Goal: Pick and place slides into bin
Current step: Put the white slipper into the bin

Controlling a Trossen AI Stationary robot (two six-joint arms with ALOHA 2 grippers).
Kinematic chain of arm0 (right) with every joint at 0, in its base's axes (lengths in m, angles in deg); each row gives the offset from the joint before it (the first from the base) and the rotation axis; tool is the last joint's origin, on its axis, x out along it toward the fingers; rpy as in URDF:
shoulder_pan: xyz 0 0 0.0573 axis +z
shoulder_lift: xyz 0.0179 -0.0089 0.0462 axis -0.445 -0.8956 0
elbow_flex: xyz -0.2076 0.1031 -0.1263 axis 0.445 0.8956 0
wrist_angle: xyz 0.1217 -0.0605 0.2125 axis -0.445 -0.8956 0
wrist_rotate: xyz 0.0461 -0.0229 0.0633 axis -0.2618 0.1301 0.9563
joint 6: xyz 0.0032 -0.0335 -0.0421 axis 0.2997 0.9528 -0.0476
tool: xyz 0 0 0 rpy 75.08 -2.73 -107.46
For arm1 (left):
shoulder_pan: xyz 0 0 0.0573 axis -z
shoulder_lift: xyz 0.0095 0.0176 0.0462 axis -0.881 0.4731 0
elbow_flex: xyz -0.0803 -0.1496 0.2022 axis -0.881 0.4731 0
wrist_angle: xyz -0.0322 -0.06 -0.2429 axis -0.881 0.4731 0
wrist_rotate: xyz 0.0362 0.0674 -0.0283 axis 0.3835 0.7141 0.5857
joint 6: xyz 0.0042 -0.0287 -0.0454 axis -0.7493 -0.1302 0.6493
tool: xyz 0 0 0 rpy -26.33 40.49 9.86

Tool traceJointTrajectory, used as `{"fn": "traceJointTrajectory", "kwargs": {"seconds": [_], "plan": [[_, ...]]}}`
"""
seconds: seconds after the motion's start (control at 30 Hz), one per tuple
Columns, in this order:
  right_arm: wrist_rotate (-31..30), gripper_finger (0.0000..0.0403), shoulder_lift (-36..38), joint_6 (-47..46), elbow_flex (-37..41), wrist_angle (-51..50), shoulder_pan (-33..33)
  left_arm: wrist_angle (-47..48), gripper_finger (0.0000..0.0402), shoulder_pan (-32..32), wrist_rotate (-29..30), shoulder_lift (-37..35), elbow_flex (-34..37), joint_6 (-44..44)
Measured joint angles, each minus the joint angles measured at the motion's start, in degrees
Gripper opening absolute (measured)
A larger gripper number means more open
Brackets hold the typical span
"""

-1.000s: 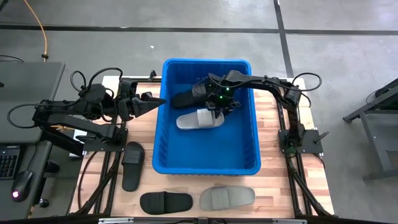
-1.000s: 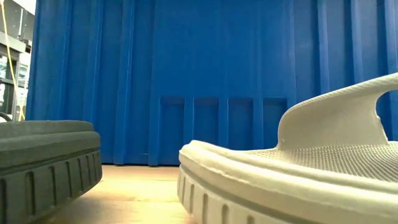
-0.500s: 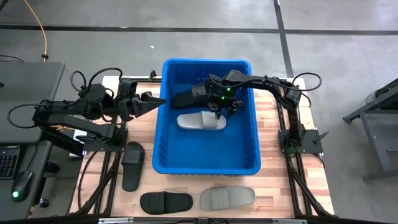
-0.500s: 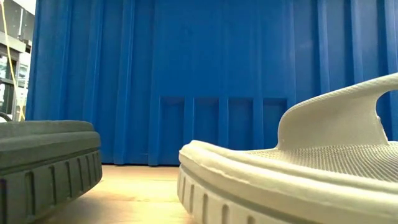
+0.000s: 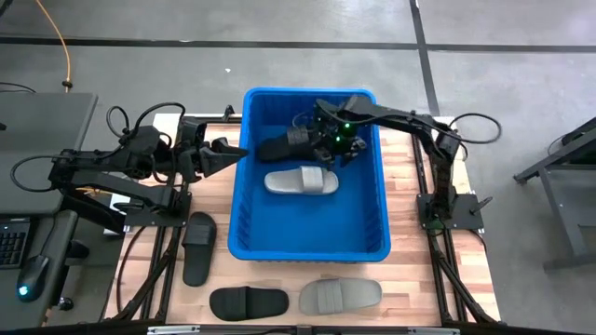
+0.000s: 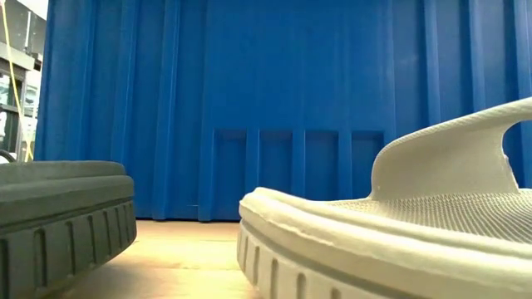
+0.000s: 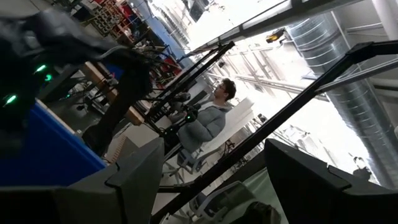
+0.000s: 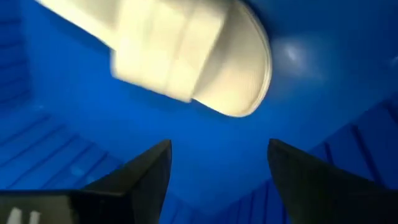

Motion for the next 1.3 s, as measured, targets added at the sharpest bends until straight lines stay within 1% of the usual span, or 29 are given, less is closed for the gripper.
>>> {"fn": "traceJointTrajectory", "kwargs": {"seconds": [0.23, 0.43, 0.57, 0.73, 0.77, 0.83, 0.97, 1.13, 1.3], "plan": [[-2.0, 0.0252, 4.1, -0.1, -9.4, 0.2, 0.9, 1.5, 0.0264, 0.0, 0.0, 0.0, 0.0, -0.2], [-3.1, 0.0252, 4.9, 0.1, -20.8, -0.5, 3.2, 2.2, 0.0264, 0.0, 0.1, -0.2, 0.0, -0.2], [-6.3, 0.0252, 4.9, 1.7, -28.3, -3.2, 5.9, 2.8, 0.0264, 0.0, 0.7, -0.5, 0.0, -1.3], [-11.8, 0.0252, 4.9, 3.0, -36.6, -6.7, 11.1, 2.8, 0.0264, 0.0, 1.6, -0.8, 0.0, -2.7], [-12.5, 0.0252, 5.3, 2.6, -36.7, -6.5, 12.3, 2.8, 0.0264, 0.0, 1.7, -0.8, 0.0, -2.7], [-13.3, 0.0252, 7.4, 1.0, -34.2, -4.7, 14.6, 2.6, 0.0264, 0.0, 1.8, -0.9, 0.0, -2.8], [-19.9, 0.0252, 10.9, -2.4, -31.8, -4.9, 19.5, 2.7, 0.0264, 0.0, 1.8, -0.9, 0.0, -2.8], [-25.5, 0.0252, 14.1, -7.9, -31.3, -4.0, 26.2, 2.7, 0.0264, 0.0, 1.8, -0.9, 0.0, -3.3], [-30.7, 0.0252, 16.8, -14.3, -31.3, -4.0, 34.9, 2.7, 0.0264, 0.0, 1.7, -0.9, 0.0, -3.3]]}}
